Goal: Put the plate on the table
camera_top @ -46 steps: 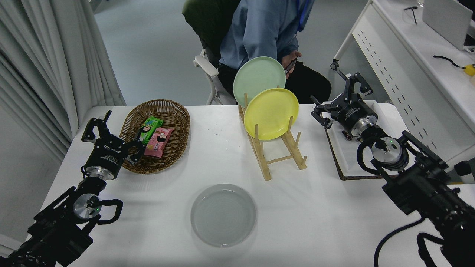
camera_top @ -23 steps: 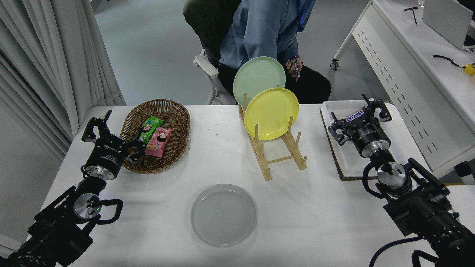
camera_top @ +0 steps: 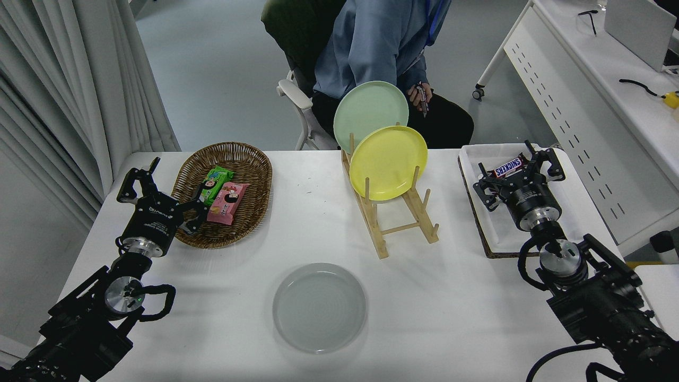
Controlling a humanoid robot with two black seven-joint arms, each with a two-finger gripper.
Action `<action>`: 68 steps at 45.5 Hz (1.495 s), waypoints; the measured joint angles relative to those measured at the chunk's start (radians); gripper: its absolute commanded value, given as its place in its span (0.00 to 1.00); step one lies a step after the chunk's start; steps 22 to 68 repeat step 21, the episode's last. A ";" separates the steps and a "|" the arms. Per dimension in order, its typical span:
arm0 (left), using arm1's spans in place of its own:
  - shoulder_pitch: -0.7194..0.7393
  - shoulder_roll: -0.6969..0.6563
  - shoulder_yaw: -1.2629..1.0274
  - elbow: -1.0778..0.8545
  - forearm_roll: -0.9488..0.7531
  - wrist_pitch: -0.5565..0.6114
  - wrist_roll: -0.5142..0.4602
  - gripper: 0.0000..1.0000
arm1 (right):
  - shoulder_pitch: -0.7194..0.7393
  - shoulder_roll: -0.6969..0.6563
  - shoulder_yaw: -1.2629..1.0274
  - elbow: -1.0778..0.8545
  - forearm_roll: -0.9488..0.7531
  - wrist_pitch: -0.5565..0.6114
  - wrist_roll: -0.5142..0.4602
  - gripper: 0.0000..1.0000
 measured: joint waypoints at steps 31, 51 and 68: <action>0.000 0.000 0.000 0.000 0.000 0.000 0.000 1.00 | -0.006 -0.001 -0.022 -0.002 0.002 0.012 0.010 1.00; 0.000 0.000 0.000 0.000 0.000 0.000 0.000 1.00 | -0.006 -0.001 -0.022 -0.002 0.002 0.012 0.010 1.00; 0.000 0.000 0.000 0.000 0.000 0.000 0.000 1.00 | -0.006 -0.001 -0.022 -0.002 0.002 0.012 0.010 1.00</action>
